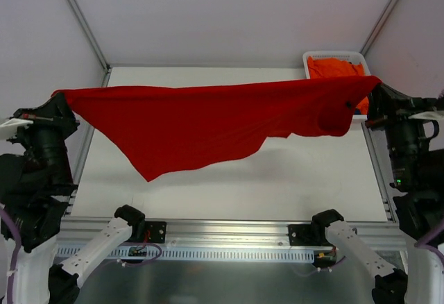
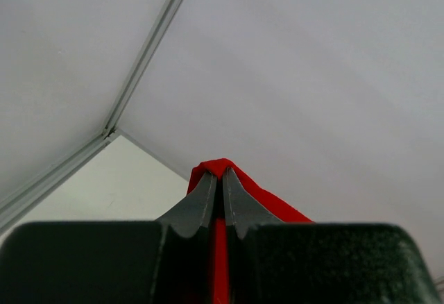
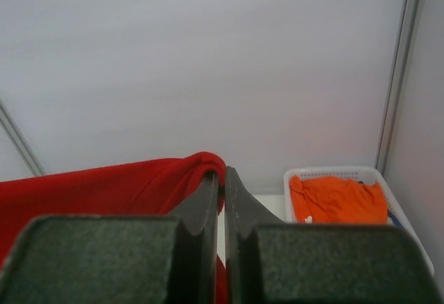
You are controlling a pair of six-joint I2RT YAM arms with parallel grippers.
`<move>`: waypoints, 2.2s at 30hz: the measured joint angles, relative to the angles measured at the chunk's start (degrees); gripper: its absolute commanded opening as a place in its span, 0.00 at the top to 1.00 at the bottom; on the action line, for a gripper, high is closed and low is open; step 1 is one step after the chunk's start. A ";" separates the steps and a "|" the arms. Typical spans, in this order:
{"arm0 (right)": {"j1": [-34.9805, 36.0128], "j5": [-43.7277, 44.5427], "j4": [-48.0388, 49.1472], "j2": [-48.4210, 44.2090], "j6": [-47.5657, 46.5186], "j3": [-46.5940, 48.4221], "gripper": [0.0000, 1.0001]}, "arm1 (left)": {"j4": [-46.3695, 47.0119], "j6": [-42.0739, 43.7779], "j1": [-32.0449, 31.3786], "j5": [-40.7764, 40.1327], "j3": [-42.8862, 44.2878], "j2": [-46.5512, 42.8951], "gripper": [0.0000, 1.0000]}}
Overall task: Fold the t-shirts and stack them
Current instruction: Flatten the tshirt out
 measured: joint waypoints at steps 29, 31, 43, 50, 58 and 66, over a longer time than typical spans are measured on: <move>-0.11 -4.90 6.97 21.90 9.53 -28.92 1.00 | 10.23 -8.31 4.94 4.61 -25.66 28.30 1.00; -0.13 -4.72 8.72 29.46 9.09 -27.47 1.00 | 13.18 -8.66 8.22 5.77 -25.16 34.97 1.00; -0.31 -1.79 6.43 69.92 5.35 4.50 0.28 | 16.85 -3.41 16.39 12.81 4.94 78.29 0.01; -0.26 -0.55 5.97 60.72 5.09 -4.13 0.28 | 16.33 -2.80 16.26 13.77 0.85 71.43 0.01; 0.90 -0.02 5.66 47.67 5.55 -12.74 0.32 | 15.65 -3.26 14.73 15.04 -10.51 56.85 0.01; 3.10 -0.22 4.35 36.76 8.15 -21.84 0.34 | 12.85 -7.43 10.25 17.97 -20.22 47.34 0.01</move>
